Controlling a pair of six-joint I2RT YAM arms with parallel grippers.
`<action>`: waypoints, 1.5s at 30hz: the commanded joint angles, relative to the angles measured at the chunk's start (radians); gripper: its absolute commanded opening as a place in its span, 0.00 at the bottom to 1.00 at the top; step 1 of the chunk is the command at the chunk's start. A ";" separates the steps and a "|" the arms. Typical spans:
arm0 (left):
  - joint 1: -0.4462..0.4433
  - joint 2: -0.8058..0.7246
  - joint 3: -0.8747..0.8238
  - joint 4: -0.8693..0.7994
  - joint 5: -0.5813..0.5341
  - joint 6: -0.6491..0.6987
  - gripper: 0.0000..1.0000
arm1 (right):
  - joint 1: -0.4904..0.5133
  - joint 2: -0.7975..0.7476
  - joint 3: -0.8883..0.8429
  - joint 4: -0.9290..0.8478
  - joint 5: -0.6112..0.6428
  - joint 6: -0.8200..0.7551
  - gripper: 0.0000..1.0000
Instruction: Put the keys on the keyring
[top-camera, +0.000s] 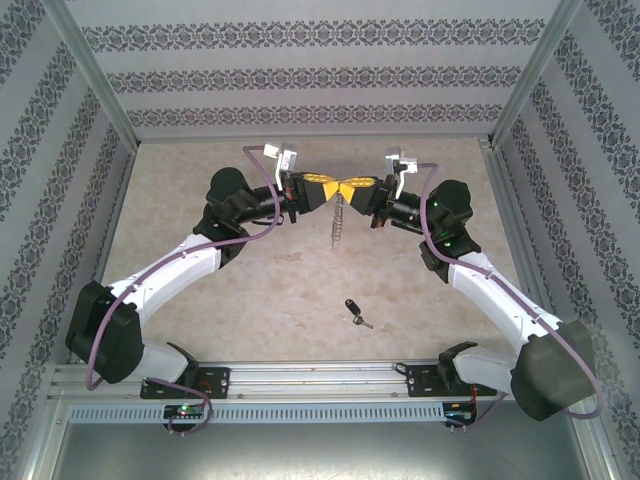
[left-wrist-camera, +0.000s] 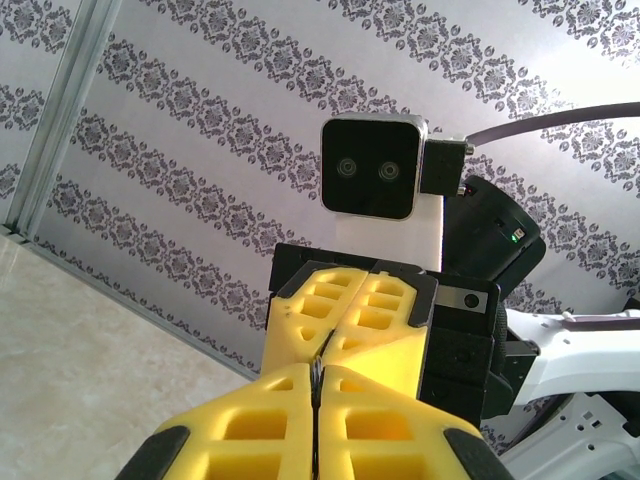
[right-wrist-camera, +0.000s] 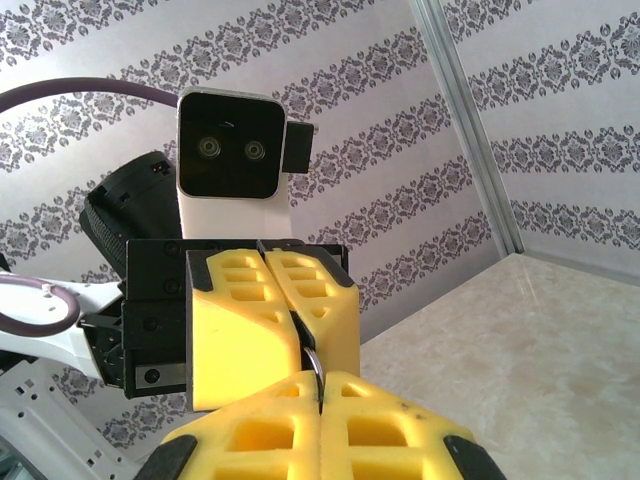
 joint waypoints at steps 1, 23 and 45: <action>-0.013 -0.010 -0.010 0.023 0.049 0.003 0.07 | -0.004 -0.020 -0.001 0.049 0.015 -0.014 0.00; -0.014 -0.026 -0.111 0.256 0.020 0.087 0.00 | -0.112 -0.280 -0.213 -0.209 0.395 0.038 0.69; -0.025 -0.028 -0.267 0.520 -0.162 0.473 0.00 | -0.016 -0.198 -0.153 -0.302 0.276 -0.134 0.67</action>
